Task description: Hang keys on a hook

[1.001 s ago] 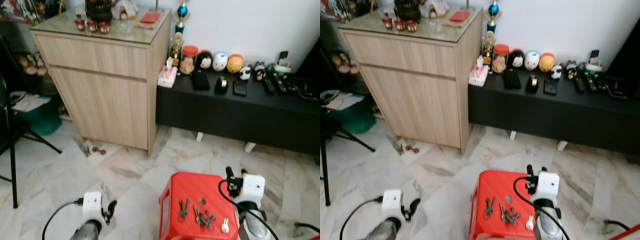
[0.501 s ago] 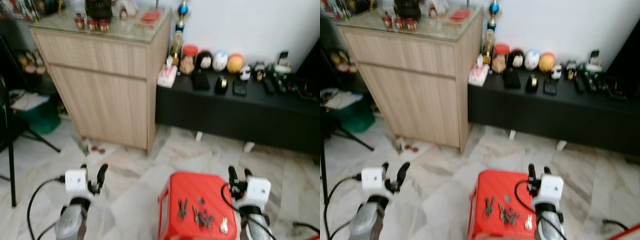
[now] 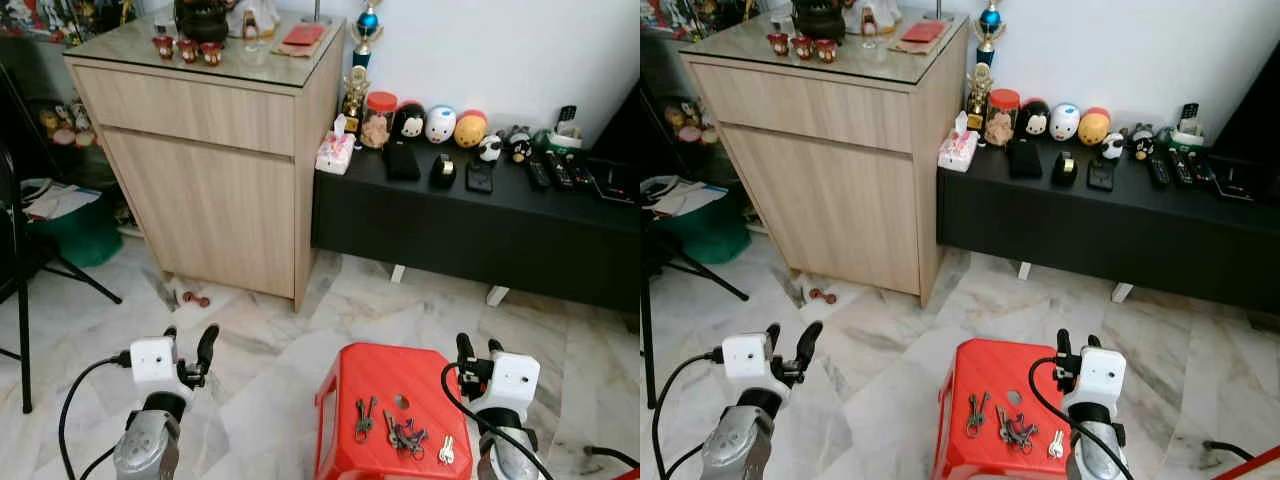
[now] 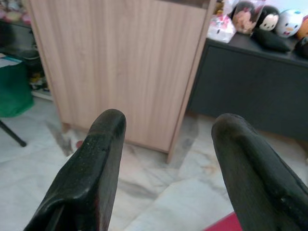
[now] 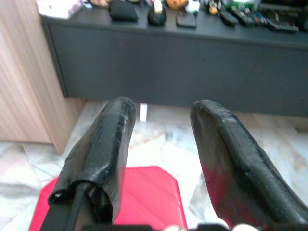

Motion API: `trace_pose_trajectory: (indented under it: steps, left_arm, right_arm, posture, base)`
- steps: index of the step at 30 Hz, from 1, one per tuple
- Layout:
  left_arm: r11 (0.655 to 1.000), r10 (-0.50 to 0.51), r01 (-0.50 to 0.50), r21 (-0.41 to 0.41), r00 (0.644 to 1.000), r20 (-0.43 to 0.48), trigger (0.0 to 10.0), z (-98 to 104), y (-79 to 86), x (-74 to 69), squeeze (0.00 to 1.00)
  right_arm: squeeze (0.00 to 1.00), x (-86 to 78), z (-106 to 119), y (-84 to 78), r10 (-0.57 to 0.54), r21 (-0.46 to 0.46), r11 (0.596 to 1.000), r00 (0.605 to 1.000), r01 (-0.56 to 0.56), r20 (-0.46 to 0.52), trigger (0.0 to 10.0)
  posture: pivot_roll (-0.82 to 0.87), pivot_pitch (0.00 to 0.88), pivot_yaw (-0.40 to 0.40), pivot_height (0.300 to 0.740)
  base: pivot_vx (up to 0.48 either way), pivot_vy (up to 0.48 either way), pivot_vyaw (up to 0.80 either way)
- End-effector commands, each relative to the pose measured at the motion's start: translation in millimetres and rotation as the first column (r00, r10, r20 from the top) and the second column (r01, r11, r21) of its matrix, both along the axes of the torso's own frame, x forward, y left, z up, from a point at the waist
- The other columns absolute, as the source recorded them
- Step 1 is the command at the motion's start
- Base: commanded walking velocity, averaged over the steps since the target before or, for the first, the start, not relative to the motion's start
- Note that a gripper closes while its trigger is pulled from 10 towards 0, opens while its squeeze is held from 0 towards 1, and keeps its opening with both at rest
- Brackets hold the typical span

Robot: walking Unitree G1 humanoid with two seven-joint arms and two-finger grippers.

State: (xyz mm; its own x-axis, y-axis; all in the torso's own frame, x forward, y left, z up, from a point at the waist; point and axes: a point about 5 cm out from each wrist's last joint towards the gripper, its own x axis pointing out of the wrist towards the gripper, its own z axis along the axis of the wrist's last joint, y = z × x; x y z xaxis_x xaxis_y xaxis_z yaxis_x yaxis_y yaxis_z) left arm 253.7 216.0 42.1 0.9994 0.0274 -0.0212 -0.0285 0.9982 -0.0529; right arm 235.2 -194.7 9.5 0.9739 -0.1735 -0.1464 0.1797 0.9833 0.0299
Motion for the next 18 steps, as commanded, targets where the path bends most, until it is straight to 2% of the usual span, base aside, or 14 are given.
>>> trace_pose_trajectory:
  steps: [1,6,12,18]
  left_arm:
    - [0.999,-0.003,0.002,-0.032,1.0,-0.027,10.0,-5,-4.5,-2.9,0.0]
    - [0.999,-0.002,0.001,-0.044,1.0,-0.019,10.0,0,-6.3,3.5,0.0]
    - [0.999,-0.033,0.032,-0.017,0.999,-0.041,10.0,0,-7.4,3.5,0.0]
    - [0.999,-0.02,0.019,-0.027,0.999,-0.048,10.0,0,-7.0,4.7,0.0]
  right_arm:
    - [0.0,2.1,2,-2.3,-0.018,0.005,1.0,1.0,0.018,0.0,10.0]
    - [0.0,3.3,0,-2.1,-0.022,0.005,1.0,1.0,0.022,-0.023,10.0]
    - [0.0,9.3,2,0.0,-0.028,0.016,0.999,0.999,0.029,-0.031,10.0]
    - [0.0,12.7,3,2.8,-0.009,0.025,1.0,1.0,0.009,-0.024,10.0]
  posture:
    - [0.04,0.0,-0.066,0.722]
    - [0.05,0.0,-0.07,0.692]
    - [0.05,0.0,-0.067,0.662]
    - [0.06,0.0,-0.068,0.627]
  base:
    - [0.0,0.0,0.0]
    - [0.0,0.0,0.0]
    - [0.0,0.0,0.0]
    - [0.0,0.0,0.0]
